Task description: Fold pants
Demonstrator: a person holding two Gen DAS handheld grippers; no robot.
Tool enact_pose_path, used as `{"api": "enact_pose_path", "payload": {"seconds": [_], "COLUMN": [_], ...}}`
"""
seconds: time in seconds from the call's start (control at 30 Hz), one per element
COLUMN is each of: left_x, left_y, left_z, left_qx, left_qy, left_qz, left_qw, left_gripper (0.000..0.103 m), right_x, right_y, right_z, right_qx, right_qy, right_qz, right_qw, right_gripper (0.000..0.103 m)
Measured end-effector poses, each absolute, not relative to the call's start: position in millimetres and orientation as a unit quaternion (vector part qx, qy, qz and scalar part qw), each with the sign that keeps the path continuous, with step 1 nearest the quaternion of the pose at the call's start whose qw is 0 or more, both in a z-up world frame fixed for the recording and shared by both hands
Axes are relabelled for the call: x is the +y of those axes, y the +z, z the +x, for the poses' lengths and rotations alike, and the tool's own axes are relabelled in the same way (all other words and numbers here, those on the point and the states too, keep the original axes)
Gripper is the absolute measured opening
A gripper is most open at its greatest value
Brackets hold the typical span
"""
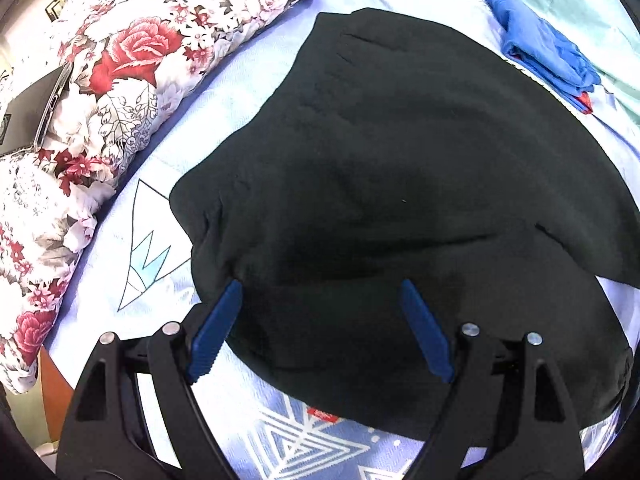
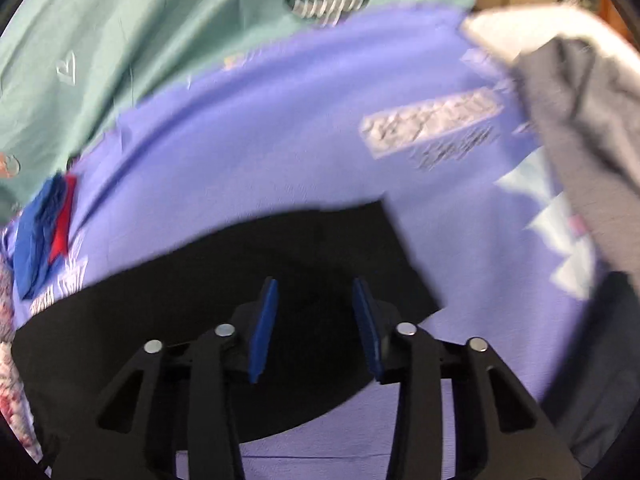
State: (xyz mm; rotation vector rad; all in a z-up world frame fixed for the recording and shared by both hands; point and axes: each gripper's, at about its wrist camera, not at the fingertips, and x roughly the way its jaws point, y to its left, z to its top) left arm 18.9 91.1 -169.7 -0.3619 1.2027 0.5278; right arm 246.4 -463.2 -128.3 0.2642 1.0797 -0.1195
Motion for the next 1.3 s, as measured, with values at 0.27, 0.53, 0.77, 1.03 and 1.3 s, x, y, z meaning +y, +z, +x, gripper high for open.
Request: {"api": "enact_pose_path", "payload": {"seconds": [0.27,0.53,0.77,1.03,1.3], "left_x": [118,156,166,152,167], "left_y": [-149,-124,-129,-168,-125], "left_z": [63,169,254,297,281], "left_qx": [0.543,0.517,0.523,0.579,0.52], "left_qy": [0.223,0.204,0.12,-0.02,-0.057], "left_qz": [-0.137,-0.054,0.027,0.099,0.015], "left_qw": [0.798,0.829,0.844,0.809,0.852], "left_gripper": [0.085,0.088,0.087,0.029,0.008], "right_x": [-457,-375,-331,-305,-222], "right_y": [-115,-98,-99,-94,-93], "right_z": [254,249,219,211,261], "right_qx": [0.486,0.515,0.537,0.546,0.564], "right_qy": [-0.12,0.001,0.014,0.041,0.144], "right_qz": [0.141,0.118,0.137,0.137,-0.016], "right_qw": [0.854,0.849,0.832,0.825,0.813], "right_gripper": [0.052,0.073,0.073,0.074,0.074]}}
